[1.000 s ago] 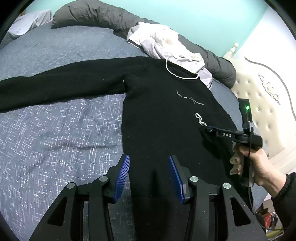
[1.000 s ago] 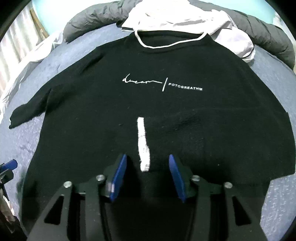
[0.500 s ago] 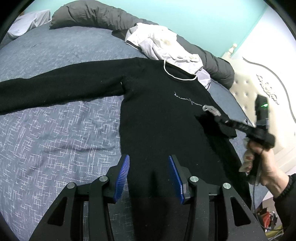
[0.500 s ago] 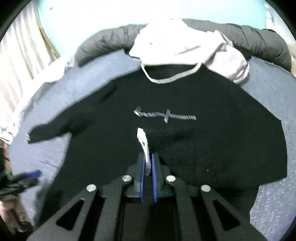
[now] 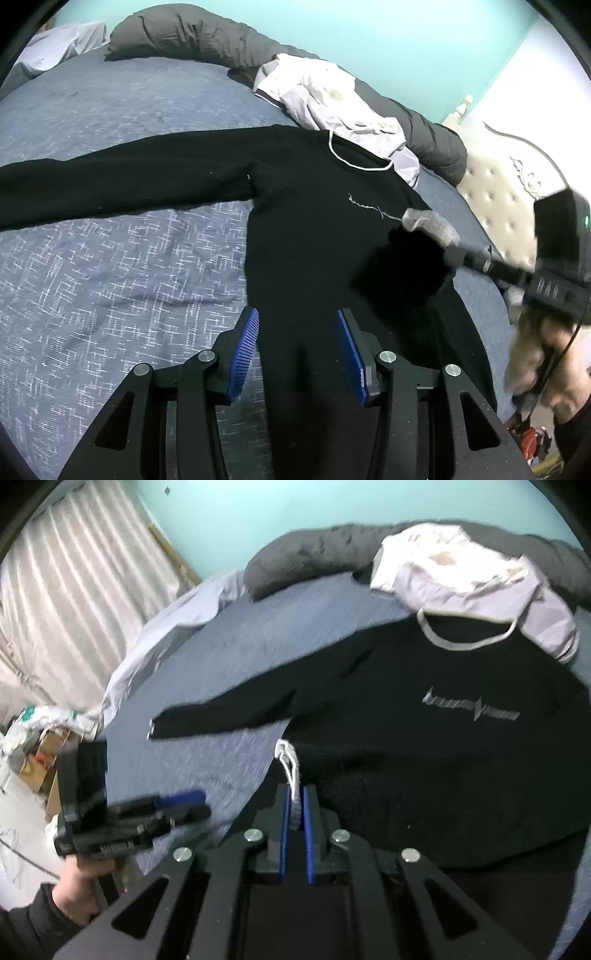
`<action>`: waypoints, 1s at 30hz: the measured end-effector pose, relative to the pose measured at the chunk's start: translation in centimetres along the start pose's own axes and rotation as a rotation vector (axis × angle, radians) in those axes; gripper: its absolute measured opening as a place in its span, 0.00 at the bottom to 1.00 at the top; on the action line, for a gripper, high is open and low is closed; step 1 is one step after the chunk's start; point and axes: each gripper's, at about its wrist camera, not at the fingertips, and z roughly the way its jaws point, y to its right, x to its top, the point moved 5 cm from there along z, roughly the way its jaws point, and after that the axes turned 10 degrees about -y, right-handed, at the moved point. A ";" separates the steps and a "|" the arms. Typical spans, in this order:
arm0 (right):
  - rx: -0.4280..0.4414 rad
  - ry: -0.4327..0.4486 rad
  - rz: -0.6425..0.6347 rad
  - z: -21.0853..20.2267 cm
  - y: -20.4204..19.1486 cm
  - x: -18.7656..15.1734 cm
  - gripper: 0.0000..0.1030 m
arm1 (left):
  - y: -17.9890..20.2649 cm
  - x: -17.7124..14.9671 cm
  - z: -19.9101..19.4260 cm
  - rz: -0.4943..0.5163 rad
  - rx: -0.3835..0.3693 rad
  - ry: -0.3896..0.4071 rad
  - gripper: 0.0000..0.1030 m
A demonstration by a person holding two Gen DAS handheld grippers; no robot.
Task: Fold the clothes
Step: 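Lower the cuff onto the middle of the sweater body and open the right gripper, then withdraw the right gripper from the folded sleeve toward the sweater's side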
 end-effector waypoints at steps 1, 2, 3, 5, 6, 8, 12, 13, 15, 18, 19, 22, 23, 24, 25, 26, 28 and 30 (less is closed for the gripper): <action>0.006 -0.016 -0.002 0.8 -0.2 -0.4 0.06 | -0.1 0.0 0.0 -0.002 0.000 0.001 0.46; 0.014 -0.033 -0.004 1.5 -0.5 -0.9 0.06 | -0.2 0.1 -0.1 -0.004 -0.001 0.002 0.46; 0.021 -0.051 -0.005 2.2 -0.6 -1.5 0.06 | -0.3 0.1 -0.1 -0.005 -0.001 0.003 0.46; 0.025 -0.084 -0.006 3.3 -0.6 -2.3 0.07 | -0.2 0.1 0.0 -0.005 -0.004 0.000 0.46; 0.025 -0.095 -0.005 3.7 -0.4 -2.6 0.07 | -0.1 0.0 0.1 -0.003 -0.005 -0.003 0.46; 0.053 -0.103 0.023 4.5 0.1 -3.2 0.10 | 0.1 -0.1 0.3 0.002 -0.006 -0.009 0.46; 0.106 -0.118 0.045 4.8 0.4 -3.4 0.13 | 0.6 -0.3 1.0 0.013 -0.014 -0.026 0.46; 0.105 -0.112 0.036 4.4 0.3 -3.4 0.16 | 0.8 -0.3 1.2 0.017 -0.017 -0.031 0.46; 0.098 -0.092 0.023 3.2 0.4 -3.5 0.41 | 1.1 -0.5 1.7 0.026 -0.022 -0.042 0.46; 0.063 -0.045 0.007 0.7 1.5 -3.8 0.42 | 1.8 -0.7 2.6 0.052 -0.017 -0.062 0.46; 0.034 -0.029 0.006 -0.3 2.2 -3.8 0.42 | 2.1 -0.7 3.0 0.061 -0.018 -0.069 0.46; -0.075 0.008 0.053 -3.4 6.5 -3.7 0.42 | 2.9 -0.8 4.0 0.086 -0.020 -0.089 0.46; -0.121 0.017 0.084 -4.5 8.4 -3.8 0.42 | 3.1 -0.9 4.5 0.095 -0.016 -0.096 0.46; -0.166 0.025 0.116 -5.6 10.4 -3.9 0.42 | 3.3 -0.9 5.0 0.101 -0.011 -0.106 0.46; -0.215 0.034 0.146 -6.6 12.4 -4.1 0.43 | 3.4 -1.0 5.5 0.107 -0.006 -0.118 0.46; -0.274 0.041 0.186 -7.8 14.7 -4.4 0.43 | 3.5 -1.1 6.0 0.113 -0.001 -0.129 0.46; -0.363 0.047 0.267 -9.8 18.9 -5.1 0.43 | 3.6 -1.2 7.0 0.120 0.011 -0.148 0.46; -0.427 0.034 0.307 -10.8 21.9 -6.0 0.43 | 3.7 -1.3 7.8 0.125 0.023 -0.164 0.46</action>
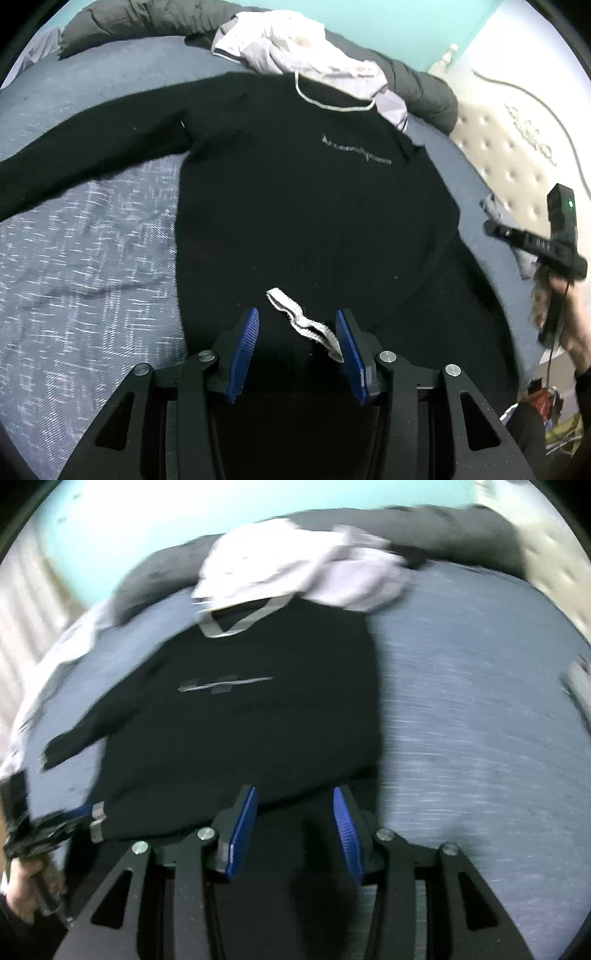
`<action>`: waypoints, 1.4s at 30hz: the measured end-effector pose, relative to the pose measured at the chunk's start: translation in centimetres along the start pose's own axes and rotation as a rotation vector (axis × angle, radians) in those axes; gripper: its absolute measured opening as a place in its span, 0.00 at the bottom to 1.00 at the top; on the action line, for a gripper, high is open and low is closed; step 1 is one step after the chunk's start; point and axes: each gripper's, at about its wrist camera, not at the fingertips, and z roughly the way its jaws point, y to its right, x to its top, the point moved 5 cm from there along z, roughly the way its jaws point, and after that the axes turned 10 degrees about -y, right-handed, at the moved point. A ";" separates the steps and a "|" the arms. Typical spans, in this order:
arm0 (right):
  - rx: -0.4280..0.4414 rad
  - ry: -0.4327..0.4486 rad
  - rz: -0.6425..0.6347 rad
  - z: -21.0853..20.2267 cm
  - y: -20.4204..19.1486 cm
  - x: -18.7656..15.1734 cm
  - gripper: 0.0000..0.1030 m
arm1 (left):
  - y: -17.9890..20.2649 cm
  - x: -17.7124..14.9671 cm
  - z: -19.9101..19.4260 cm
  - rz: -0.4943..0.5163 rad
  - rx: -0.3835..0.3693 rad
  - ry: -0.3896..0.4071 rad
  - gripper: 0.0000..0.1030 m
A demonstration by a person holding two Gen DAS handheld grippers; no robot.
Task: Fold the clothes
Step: 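Withdraw the right gripper from the folded sleeve toward the sweater's side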
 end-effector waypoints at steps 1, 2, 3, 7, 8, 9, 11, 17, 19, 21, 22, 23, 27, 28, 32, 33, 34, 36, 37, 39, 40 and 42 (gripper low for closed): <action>-0.037 -0.006 0.017 0.2 1.6 0.1 0.43 | 0.0 0.0 0.3 0.002 0.004 -0.006 0.46; -0.060 -0.015 0.027 0.5 2.9 0.1 0.43 | 0.0 0.1 0.5 0.002 0.007 -0.010 0.46; -0.070 -0.026 0.033 0.8 3.9 0.1 0.43 | 0.0 0.1 0.8 0.003 0.011 -0.013 0.46; -0.091 -0.055 0.020 2.2 5.9 0.2 0.43 | 0.1 0.2 1.4 0.008 0.026 -0.026 0.46; -0.102 -0.062 0.007 2.6 5.9 0.3 0.43 | 0.2 0.1 1.5 0.010 0.029 -0.029 0.46; -0.108 -0.068 -0.004 3.1 6.0 0.4 0.43 | 0.2 0.1 1.7 0.011 0.033 -0.032 0.46; -0.104 -0.063 -0.013 3.7 5.9 0.8 0.43 | 0.2 0.0 1.9 0.012 0.035 -0.033 0.46; -0.121 -0.071 -0.086 5.7 4.8 1.7 0.43 | 0.1 0.0 2.2 0.014 0.036 -0.036 0.46; -0.142 -0.082 -0.114 6.6 4.4 1.9 0.43 | 0.1 0.0 2.2 0.018 0.039 -0.036 0.46; -0.149 -0.069 -0.121 7.0 4.2 2.3 0.43 | 0.1 0.0 2.2 0.021 0.040 -0.036 0.46; -0.154 -0.054 -0.120 7.1 4.3 2.7 0.43 | 0.1 0.0 2.2 0.021 0.039 -0.035 0.46; -0.162 -0.041 -0.116 7.2 4.5 3.0 0.43 | 0.1 0.0 2.2 0.021 0.037 -0.035 0.46; -0.201 -0.001 -0.113 7.4 5.2 4.0 0.43 | 0.2 -0.1 2.4 0.022 0.040 -0.036 0.46; -0.209 0.011 -0.113 7.3 5.3 4.2 0.43 | 0.2 -0.1 2.5 0.025 0.043 -0.036 0.46; -0.212 0.057 -0.091 6.8 5.9 4.6 0.43 | 0.2 -0.1 2.3 0.028 0.043 -0.036 0.46; -0.213 0.062 -0.089 6.9 5.8 4.7 0.43 | 0.1 -0.1 2.3 0.028 0.041 -0.036 0.46; -0.213 0.065 -0.095 7.0 5.4 4.5 0.42 | 0.1 -0.2 2.3 0.027 0.040 -0.036 0.46; -0.190 0.051 -0.134 7.6 4.7 4.1 0.41 | 0.2 -0.1 2.2 0.029 0.042 -0.036 0.46; -0.195 0.034 -0.168 8.1 4.3 3.9 0.41 | 0.2 -0.1 2.2 0.030 0.043 -0.036 0.46; -0.211 0.033 -0.192 8.1 4.0 3.9 0.41 | 0.2 -0.1 2.3 0.031 0.046 -0.037 0.46; -0.213 0.038 -0.180 8.0 4.3 4.0 0.41 | 0.2 -0.1 2.3 0.031 0.048 -0.038 0.46; -0.210 0.046 -0.134 7.8 5.3 4.3 0.39 | 0.3 -0.1 2.3 0.033 0.051 -0.038 0.46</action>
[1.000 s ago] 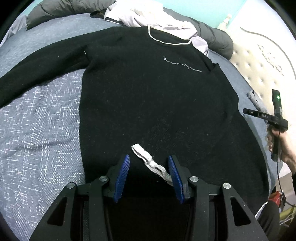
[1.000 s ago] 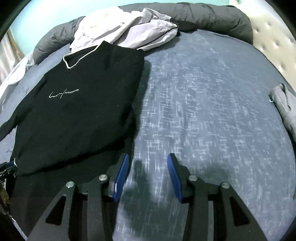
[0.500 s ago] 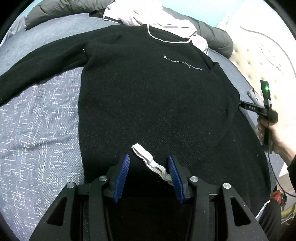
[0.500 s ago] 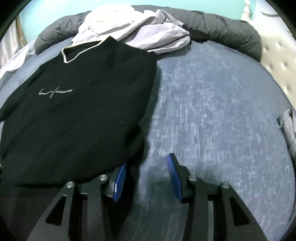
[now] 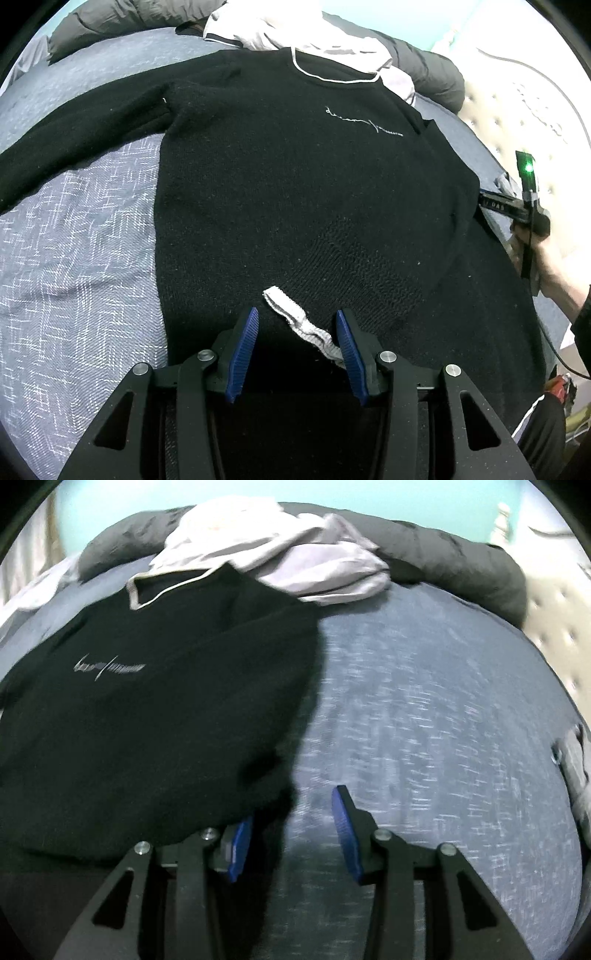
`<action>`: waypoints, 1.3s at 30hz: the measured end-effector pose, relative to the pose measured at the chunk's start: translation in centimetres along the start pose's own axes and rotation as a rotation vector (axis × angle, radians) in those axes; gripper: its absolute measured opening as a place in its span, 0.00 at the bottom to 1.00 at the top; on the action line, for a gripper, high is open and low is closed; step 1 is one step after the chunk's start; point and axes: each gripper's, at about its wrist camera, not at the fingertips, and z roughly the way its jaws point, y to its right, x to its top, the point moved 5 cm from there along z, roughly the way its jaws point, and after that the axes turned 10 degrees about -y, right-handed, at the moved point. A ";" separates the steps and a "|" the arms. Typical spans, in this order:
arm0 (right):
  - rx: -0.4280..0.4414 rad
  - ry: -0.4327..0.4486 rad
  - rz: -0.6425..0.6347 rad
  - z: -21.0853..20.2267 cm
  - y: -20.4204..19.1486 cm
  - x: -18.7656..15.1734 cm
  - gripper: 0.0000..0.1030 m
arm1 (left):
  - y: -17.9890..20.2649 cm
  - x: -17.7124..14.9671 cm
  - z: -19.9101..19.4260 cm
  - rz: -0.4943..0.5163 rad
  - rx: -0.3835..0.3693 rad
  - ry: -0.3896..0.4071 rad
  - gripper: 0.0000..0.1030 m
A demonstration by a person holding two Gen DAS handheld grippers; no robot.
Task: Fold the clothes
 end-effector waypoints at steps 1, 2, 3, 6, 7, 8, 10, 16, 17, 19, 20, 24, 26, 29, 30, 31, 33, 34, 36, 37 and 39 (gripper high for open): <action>0.008 0.001 0.021 0.0 0.5 0.0 0.39 | 0.0 0.0 0.0 0.001 0.000 0.000 0.47; 0.006 0.003 0.033 0.1 0.8 -0.1 0.38 | 0.0 0.0 0.0 0.001 0.000 0.000 0.47; 0.003 0.005 0.037 0.1 1.0 -0.2 0.35 | 0.0 0.0 0.0 0.001 -0.001 0.000 0.47; 0.001 -0.001 0.045 0.6 1.0 -0.3 0.32 | -0.1 0.0 0.1 0.001 -0.003 0.000 0.47; 0.009 -0.004 0.055 0.8 1.0 -0.3 0.32 | -0.1 0.0 0.1 0.000 -0.004 0.000 0.47; 0.021 -0.011 0.062 0.8 1.1 -0.4 0.32 | -0.1 0.0 0.1 -0.001 -0.005 -0.001 0.47; 0.053 -0.034 0.071 0.8 1.2 -0.6 0.32 | -0.2 0.0 0.1 -0.003 -0.008 0.000 0.47; 0.146 -0.083 0.085 -1.7 2.9 -1.7 0.35 | -0.1 0.1 0.3 -0.006 -0.015 0.003 0.47; 0.150 -0.079 0.099 -2.4 3.6 -1.5 0.35 | 0.0 0.1 0.4 -0.006 -0.015 0.004 0.47; 0.151 -0.057 0.138 -3.7 5.0 -0.8 0.35 | 0.0 0.2 0.5 -0.006 -0.017 0.005 0.47; 0.145 -0.043 0.161 -4.2 5.7 -0.1 0.35 | 0.0 0.2 0.5 -0.006 -0.017 0.006 0.47; 0.175 -0.007 0.213 -4.3 6.3 4.8 0.46 | 0.2 0.4 0.8 -0.003 -0.011 0.007 0.47; 0.191 -0.027 0.233 -3.1 6.1 7.3 0.50 | 0.3 0.4 0.9 -0.006 -0.011 0.007 0.47; 0.197 -0.055 0.250 -0.9 5.5 10.7 0.50 | 0.3 0.4 1.1 -0.002 -0.007 0.011 0.47; 0.194 -0.061 0.250 -0.4 5.3 11.4 0.50 | 0.3 0.4 1.1 -0.002 -0.008 0.012 0.47; 0.194 -0.068 0.248 0.1 5.2 12.1 0.50 | 0.3 0.4 1.1 -0.002 -0.010 0.013 0.47; 0.186 -0.088 0.243 1.3 4.7 13.3 0.50 | 0.3 0.4 1.2 -0.002 -0.014 0.015 0.47; 0.191 -0.098 0.244 1.9 4.5 13.6 0.50 | 0.2 0.4 1.2 -0.003 -0.017 0.016 0.47; 0.195 -0.117 0.243 3.0 4.3 14.4 0.50 | 0.2 0.4 1.2 -0.005 -0.022 0.017 0.47; 0.182 -0.126 0.243 3.5 4.3 14.6 0.50 | 0.1 0.4 1.2 -0.005 -0.024 0.017 0.47; 0.186 -0.149 0.259 4.5 4.3 15.0 0.49 | 0.1 0.3 1.2 -0.003 -0.024 0.020 0.47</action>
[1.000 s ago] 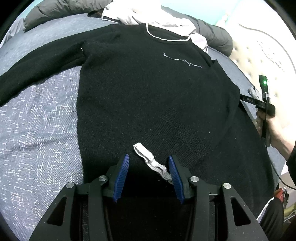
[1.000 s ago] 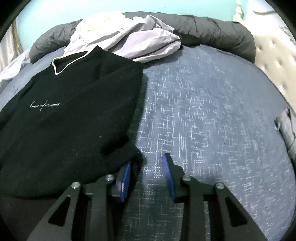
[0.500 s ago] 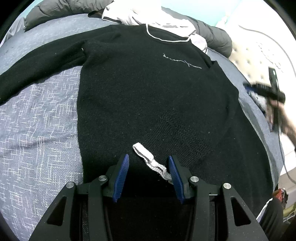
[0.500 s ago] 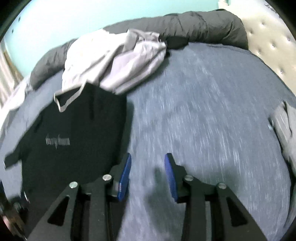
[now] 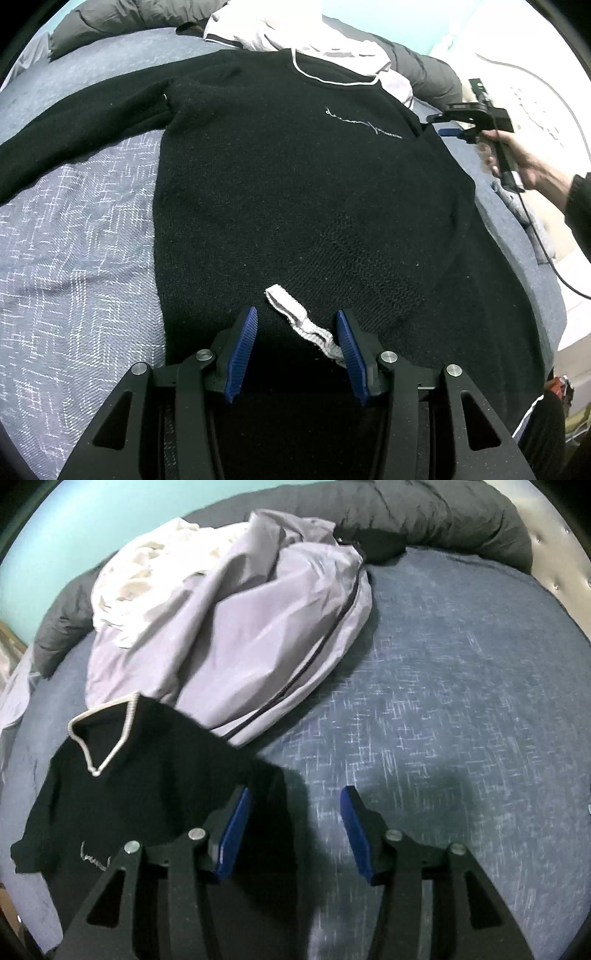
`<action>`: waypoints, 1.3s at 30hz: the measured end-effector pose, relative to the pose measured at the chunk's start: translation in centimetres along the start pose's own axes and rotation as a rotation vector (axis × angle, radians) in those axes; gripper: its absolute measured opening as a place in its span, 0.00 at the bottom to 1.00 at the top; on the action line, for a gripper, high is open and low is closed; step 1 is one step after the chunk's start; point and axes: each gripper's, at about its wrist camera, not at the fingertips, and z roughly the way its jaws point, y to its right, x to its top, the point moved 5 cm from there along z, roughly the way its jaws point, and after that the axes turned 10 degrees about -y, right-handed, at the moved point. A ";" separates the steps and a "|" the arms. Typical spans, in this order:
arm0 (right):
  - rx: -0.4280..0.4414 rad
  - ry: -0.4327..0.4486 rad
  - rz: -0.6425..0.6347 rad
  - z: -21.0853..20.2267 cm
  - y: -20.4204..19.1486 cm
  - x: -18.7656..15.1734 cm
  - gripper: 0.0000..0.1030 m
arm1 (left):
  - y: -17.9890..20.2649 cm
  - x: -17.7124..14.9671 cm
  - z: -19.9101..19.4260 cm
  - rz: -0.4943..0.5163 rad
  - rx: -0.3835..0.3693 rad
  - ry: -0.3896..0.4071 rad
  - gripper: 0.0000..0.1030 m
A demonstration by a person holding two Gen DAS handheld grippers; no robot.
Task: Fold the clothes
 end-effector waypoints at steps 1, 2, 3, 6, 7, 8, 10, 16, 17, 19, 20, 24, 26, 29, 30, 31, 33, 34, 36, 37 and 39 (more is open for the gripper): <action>0.006 -0.009 0.008 0.4 0.0 0.2 0.48 | 0.0 -0.1 0.0 0.003 0.001 0.002 0.47; 0.003 -0.022 0.006 0.9 -0.1 0.3 0.40 | 0.0 -0.2 -0.1 0.005 0.003 0.003 0.48; -0.007 -0.041 -0.003 1.4 -0.3 0.4 0.29 | 0.1 -0.2 0.0 0.008 0.003 0.005 0.48; -0.017 -0.066 -0.026 2.4 -1.1 0.4 0.05 | 0.2 -0.4 0.0 0.011 0.005 0.011 0.48; -0.027 -0.066 -0.033 2.5 -1.3 0.4 0.05 | 0.1 -0.5 -0.1 0.013 0.007 0.013 0.48; -0.048 -0.060 -0.035 2.6 -1.4 0.4 0.04 | 0.1 -0.6 -0.2 0.015 0.009 0.015 0.48; -0.081 -0.028 -0.018 2.4 -1.0 0.5 0.04 | 0.2 -0.8 -0.4 0.018 0.011 0.016 0.48; -0.157 0.017 -0.020 2.4 -0.6 0.2 0.03 | -0.8 -2.1 -1.8 0.022 0.010 0.019 0.50; -0.170 0.026 -0.021 2.4 -0.5 0.3 0.03 | -0.9 -2.4 -2.1 0.022 0.009 0.019 0.50; -0.197 0.043 -0.024 2.2 -0.3 0.3 0.03 | -0.8 -2.4 -2.2 0.023 0.011 0.019 0.51; -0.211 0.052 -0.026 2.2 -0.3 0.4 0.03 | -0.8 -2.4 -2.3 0.024 0.013 0.019 0.51; -0.252 0.082 -0.031 2.2 -0.3 0.2 0.03 | -0.5 -2.3 -2.0 0.031 0.020 0.018 0.52; -0.268 0.089 -0.028 2.6 -0.4 0.2 0.03 | -0.4 -2.3 -1.9 0.032 0.021 0.017 0.52; -0.256 0.096 -0.009 3.0 -0.3 0.6 0.03 | -0.6 -2.6 -2.1 0.034 0.023 0.016 0.53; -0.242 0.103 -0.001 3.1 -0.3 1.2 0.03 | -0.6 -2.7 -2.2 0.035 0.023 0.016 0.53; -0.225 0.113 0.006 3.0 -0.2 1.6 0.03 | -0.6 -2.7 -2.3 0.036 0.023 0.016 0.53; -0.197 0.133 0.021 2.4 -0.1 1.7 0.03 | -0.6 -2.8 -2.4 0.037 0.024 0.015 0.53; -0.170 0.152 0.041 1.9 0.0 1.7 0.03 | -0.6 -2.9 -2.5 0.037 0.024 0.015 0.53; -0.098 0.200 0.092 0.3 0.7 1.6 0.03 | -0.6 -2.8 -2.3 0.038 0.025 0.014 0.53; -0.076 0.223 0.114 -0.5 1.1 1.4 0.04 | -0.5 -2.8 -2.2 0.038 0.026 0.013 0.53; -0.030 0.238 0.114 -1.9 1.6 0.7 0.04 | -0.6 -2.8 -2.3 0.038 0.026 0.014 0.53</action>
